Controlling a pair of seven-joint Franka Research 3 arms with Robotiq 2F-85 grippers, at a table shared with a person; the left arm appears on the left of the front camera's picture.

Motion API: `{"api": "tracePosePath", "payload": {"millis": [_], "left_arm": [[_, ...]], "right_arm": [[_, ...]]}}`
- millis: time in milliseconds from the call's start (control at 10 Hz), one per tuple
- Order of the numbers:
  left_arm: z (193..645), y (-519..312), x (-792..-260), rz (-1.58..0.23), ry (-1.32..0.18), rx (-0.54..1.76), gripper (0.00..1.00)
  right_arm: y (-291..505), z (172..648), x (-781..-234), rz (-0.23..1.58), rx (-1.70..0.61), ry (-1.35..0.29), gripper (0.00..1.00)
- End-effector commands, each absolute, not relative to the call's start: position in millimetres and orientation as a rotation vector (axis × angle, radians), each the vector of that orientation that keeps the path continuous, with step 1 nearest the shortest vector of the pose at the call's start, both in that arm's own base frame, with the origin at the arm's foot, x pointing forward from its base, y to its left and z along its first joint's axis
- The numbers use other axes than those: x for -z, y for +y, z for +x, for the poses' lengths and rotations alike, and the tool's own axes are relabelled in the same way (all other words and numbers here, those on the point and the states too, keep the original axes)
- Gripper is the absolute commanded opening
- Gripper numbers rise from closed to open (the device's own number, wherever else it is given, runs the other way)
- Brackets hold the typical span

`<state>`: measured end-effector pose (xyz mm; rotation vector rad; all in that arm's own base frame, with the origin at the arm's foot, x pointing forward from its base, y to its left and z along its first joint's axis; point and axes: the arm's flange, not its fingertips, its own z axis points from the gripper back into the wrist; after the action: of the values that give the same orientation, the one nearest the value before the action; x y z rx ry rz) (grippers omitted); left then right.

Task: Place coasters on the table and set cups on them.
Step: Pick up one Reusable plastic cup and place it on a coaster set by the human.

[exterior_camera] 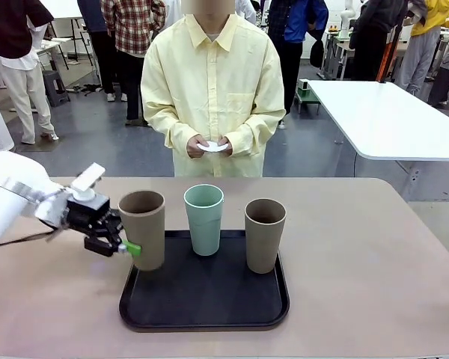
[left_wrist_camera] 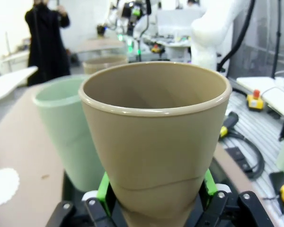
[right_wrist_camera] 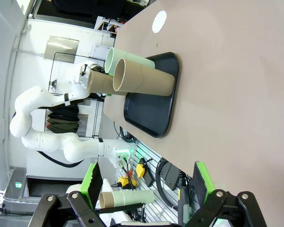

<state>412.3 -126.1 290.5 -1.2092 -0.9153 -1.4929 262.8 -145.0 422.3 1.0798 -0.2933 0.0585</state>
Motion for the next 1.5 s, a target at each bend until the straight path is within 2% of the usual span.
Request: {"api": "tracePosePath", "payload": {"millis": [0, 300, 500, 600, 900, 1000, 1400], "left_arm": [[386, -117, -373, -1.116, -0.909, 1.411, 0.24], [364, -120, -440, -1.084, -0.975, 1.413, 0.24], [362, -121, -443, -1.073, -1.011, 1.386, 0.24], [367, -117, -455, -1.075, -0.962, 1.44, 0.24], [367, -117, -455, -1.075, -0.962, 1.44, 0.24], [365, -116, -454, -1.075, -0.965, 1.429, 0.84], [455, -123, -496, -1.012, -1.0, 1.328, 0.84]], "right_arm": [[-146, 264, -423, 1.095, -0.064, -0.306, 1.0], [-146, 264, -423, 1.095, -0.064, -0.306, 1.0], [-146, 264, -423, 1.095, -0.064, -0.306, 1.0], [-146, 264, -423, 1.095, -0.064, -0.306, 1.0], [-146, 264, -423, 1.095, -0.064, -0.306, 1.0], [-146, 264, -423, 1.095, -0.064, -0.306, 1.0], [-146, 264, -423, 1.095, -0.064, -0.306, 1.0]]}}
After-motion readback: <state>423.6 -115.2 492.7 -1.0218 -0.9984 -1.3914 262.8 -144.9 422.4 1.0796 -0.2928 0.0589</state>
